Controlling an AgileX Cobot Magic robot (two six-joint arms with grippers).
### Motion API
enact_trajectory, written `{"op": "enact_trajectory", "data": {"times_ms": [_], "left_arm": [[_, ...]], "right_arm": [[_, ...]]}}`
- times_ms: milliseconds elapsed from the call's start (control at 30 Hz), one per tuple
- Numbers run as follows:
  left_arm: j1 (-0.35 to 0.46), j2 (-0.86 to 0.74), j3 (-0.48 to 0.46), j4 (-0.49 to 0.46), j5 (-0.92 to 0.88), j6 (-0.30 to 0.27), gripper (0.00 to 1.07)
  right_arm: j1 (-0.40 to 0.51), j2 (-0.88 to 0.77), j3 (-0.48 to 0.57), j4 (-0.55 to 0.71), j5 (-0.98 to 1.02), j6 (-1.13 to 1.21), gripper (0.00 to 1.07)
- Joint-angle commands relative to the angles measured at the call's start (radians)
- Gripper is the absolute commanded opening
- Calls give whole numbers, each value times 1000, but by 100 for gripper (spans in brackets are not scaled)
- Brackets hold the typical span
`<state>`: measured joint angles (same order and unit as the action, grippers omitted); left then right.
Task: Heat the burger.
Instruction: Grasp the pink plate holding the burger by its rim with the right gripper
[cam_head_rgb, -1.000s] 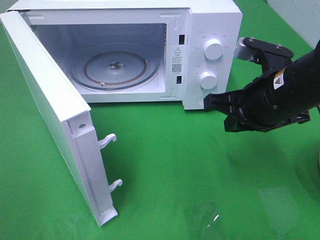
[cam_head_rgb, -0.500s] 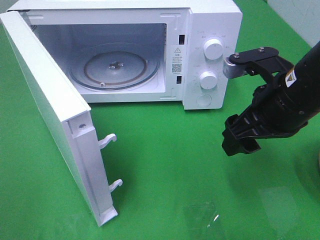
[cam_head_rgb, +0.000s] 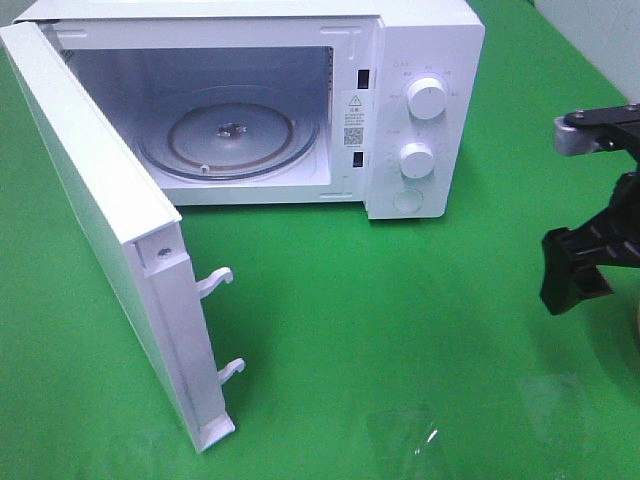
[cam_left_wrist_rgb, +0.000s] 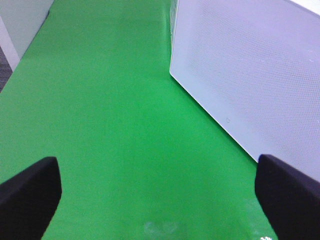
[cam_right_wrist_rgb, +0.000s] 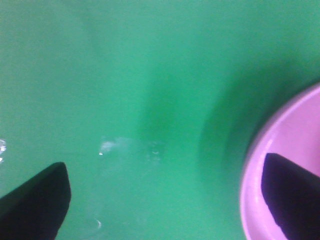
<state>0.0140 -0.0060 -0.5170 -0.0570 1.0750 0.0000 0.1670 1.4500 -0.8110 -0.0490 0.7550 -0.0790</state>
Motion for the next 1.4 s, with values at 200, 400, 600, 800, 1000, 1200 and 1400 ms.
{"op": "enact_trajectory", "data": {"times_ms": [200,400,600,800,1000,1200,1400], "left_arm": [[0,-15,1,-7,-8,0,100],[0,-15,1,-7,-8,0,100],[0,-15,1,-7,-8,0,100],[0,-15,1,-7,-8,0,100],[0,-15,1,-7,-8,0,100],[0,-15,1,-7,-8,0,100],[0,-15,1,-7,-8,0,100]], "right_arm": [[-145,-4,-5,-49,8,-28,94],[-196,30,-5,-76,-20,-27,92],[-225,116,-5,-76,-65,-7,90],[-225,190,-5,-78,-124,6,88],[-259,281,-5,-99,-172,52,87],[-283,320,-1,-103,-215,53,86],[-294,338,-1,-106,-232,54,84]]}}
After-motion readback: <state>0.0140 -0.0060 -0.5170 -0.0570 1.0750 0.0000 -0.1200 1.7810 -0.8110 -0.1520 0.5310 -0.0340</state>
